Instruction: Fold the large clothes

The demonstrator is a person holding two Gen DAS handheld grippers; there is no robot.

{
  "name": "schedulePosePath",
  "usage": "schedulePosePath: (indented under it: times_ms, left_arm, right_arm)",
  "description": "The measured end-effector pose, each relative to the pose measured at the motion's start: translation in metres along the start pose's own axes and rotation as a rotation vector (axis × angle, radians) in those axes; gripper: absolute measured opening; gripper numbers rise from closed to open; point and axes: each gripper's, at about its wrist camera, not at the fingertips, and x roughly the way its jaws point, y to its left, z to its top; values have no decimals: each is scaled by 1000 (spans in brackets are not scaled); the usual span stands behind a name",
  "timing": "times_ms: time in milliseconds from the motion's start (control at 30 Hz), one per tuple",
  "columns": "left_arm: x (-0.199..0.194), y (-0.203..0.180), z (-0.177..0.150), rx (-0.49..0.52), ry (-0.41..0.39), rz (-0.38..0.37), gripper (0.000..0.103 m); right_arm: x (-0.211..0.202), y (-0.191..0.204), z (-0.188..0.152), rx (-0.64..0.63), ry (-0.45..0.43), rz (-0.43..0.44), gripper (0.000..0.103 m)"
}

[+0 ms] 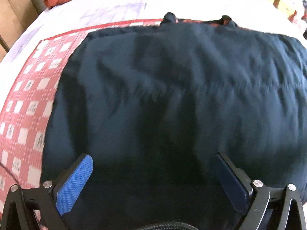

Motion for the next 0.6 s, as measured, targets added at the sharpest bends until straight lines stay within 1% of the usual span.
schedulePosePath:
  times_ms: [67, 167, 267, 300, 367, 400, 467, 500, 533, 600]
  left_arm:
    - [5, -3, 14, -1, -10, -11, 103]
    - [13, -7, 36, 3, -35, -7, 103]
    - [27, -8, 50, 15, -44, 4, 103]
    - [31, -5, 50, 18, -37, 3, 103]
    - [41, 2, 50, 1, -4, -19, 103]
    - [42, 7, 48, -21, 13, -39, 103]
    - [35, 11, 42, -31, 12, -34, 103]
    - [27, 10, 37, -22, 5, -7, 103]
    - [16, 9, 31, -13, -5, 22, 103]
    - [-6, 8, 18, -21, -20, 16, 103]
  right_arm:
    - [10, 13, 20, -25, -10, 12, 102]
    - [26, 24, 44, -48, -11, 19, 102]
    - [54, 29, 63, -44, 34, 36, 102]
    - [70, 28, 66, -42, 87, 33, 102]
    - [83, 13, 65, -7, 122, 14, 102]
    - [85, -5, 64, 70, 133, -18, 102]
    - [73, -34, 56, 207, 137, -35, 102]
    - [63, -40, 52, 250, 131, -37, 102]
    - [52, -41, 48, 263, 128, -22, 102]
    - [21, -27, 36, 224, 114, 20, 102]
